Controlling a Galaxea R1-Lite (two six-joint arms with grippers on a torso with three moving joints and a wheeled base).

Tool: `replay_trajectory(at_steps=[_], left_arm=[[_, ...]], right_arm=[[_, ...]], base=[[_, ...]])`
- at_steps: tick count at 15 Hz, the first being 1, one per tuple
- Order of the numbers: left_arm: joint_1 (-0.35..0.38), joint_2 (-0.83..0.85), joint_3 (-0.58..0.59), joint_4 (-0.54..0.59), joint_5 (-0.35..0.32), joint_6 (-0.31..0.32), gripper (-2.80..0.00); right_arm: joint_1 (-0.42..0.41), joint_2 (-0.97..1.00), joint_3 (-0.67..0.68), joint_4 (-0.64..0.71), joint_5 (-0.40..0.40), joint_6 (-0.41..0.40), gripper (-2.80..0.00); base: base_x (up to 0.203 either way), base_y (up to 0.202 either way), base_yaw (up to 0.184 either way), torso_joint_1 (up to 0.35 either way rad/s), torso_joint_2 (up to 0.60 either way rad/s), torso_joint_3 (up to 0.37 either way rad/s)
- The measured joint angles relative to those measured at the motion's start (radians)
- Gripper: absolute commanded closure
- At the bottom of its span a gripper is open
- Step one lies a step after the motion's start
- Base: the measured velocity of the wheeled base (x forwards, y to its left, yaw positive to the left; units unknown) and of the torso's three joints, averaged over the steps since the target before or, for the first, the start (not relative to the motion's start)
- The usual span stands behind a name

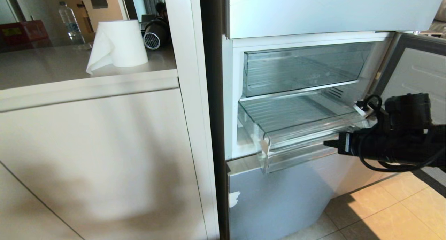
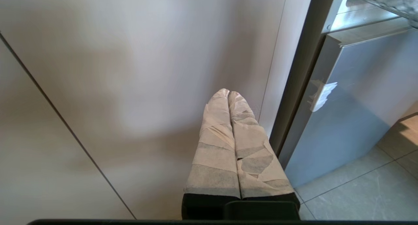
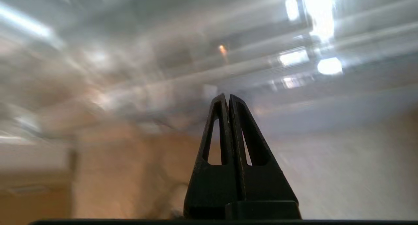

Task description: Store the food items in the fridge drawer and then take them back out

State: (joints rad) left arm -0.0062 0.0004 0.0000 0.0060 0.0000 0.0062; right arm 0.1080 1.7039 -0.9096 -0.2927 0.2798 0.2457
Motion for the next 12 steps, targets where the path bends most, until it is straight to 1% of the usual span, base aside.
replay_trajectory(at_steps=[2,3,5,8,10,12], left_arm=[[0.000,0.000,0.000,0.000,0.000,0.000,0.00],[0.000,0.000,0.000,0.000,0.000,0.000,0.00],[0.000,0.000,0.000,0.000,0.000,0.000,0.00],[0.000,0.000,0.000,0.000,0.000,0.000,0.00],[0.000,0.000,0.000,0.000,0.000,0.000,0.00],[0.000,0.000,0.000,0.000,0.000,0.000,0.00]], right_arm=[[0.037,0.050,-0.090,-0.043,-0.005,0.098,0.00],[0.057,0.073,-0.123,-0.059,-0.009,0.128,0.00],[0.083,0.105,-0.142,-0.094,-0.042,0.138,0.00],[0.103,0.072,-0.058,-0.100,-0.110,0.131,0.00],[0.111,0.027,0.017,-0.099,-0.123,0.126,0.00],[0.113,0.023,0.045,-0.100,-0.126,0.126,0.00]], base=[[0.000,0.000,0.000,0.000,0.00,0.000],[0.000,0.000,0.000,0.000,0.00,0.000],[0.000,0.000,0.000,0.000,0.00,0.000],[0.000,0.000,0.000,0.000,0.00,0.000],[0.000,0.000,0.000,0.000,0.00,0.000],[0.000,0.000,0.000,0.000,0.00,0.000]])
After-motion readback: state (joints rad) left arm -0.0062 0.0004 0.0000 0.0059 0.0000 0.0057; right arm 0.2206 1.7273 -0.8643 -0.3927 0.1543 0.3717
